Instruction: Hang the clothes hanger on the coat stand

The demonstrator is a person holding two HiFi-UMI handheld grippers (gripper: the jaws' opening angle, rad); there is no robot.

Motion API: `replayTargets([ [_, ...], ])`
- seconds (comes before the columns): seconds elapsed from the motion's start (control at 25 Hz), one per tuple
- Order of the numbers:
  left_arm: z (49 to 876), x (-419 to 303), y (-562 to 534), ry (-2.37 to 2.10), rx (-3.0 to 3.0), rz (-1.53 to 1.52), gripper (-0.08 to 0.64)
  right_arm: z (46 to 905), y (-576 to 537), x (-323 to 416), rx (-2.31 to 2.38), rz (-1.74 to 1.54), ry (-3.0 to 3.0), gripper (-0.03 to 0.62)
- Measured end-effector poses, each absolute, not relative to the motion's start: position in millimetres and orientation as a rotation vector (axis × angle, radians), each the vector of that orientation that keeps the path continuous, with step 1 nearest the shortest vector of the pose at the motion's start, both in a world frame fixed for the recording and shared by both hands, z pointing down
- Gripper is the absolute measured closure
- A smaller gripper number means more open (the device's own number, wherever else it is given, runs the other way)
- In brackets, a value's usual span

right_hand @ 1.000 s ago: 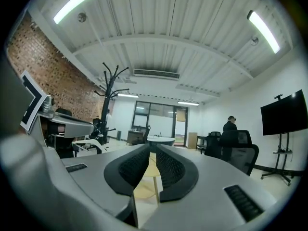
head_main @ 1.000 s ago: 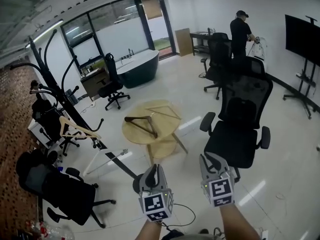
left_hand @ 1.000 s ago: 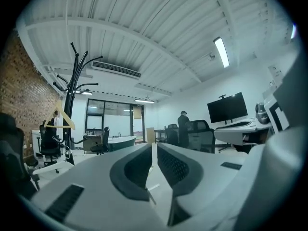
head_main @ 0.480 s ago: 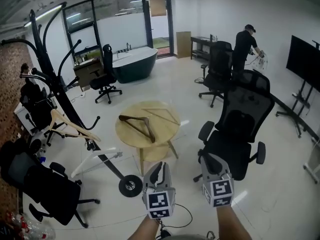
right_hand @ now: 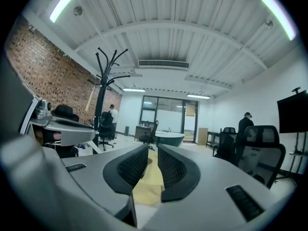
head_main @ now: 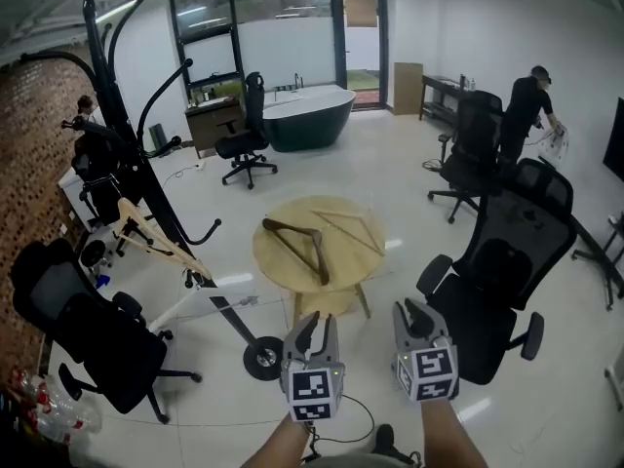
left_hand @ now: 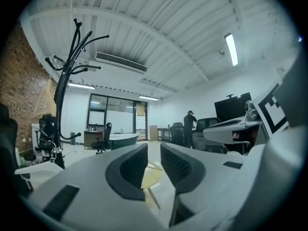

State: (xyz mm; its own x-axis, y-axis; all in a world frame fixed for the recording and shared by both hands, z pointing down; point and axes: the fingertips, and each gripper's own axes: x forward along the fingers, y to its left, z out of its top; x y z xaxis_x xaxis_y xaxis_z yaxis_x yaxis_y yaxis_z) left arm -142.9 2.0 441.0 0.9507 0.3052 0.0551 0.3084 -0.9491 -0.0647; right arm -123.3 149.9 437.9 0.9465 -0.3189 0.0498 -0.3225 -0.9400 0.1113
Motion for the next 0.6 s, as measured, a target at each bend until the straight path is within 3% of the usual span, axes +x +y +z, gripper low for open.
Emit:
replayTargets([
  [0.2, 438.2, -98.9, 36.4, -0.310, -3.051, -0.072, 0.471, 444.1, 176.5, -62.8, 2.942, 0.057, -0.666, 0.532],
  [0.6, 447.2, -28.9, 62.3, -0.029, -3.036, -0.120, 0.545, 466.4, 195.6, 29.2, 2.887, 0.135, -0.896, 0.515],
])
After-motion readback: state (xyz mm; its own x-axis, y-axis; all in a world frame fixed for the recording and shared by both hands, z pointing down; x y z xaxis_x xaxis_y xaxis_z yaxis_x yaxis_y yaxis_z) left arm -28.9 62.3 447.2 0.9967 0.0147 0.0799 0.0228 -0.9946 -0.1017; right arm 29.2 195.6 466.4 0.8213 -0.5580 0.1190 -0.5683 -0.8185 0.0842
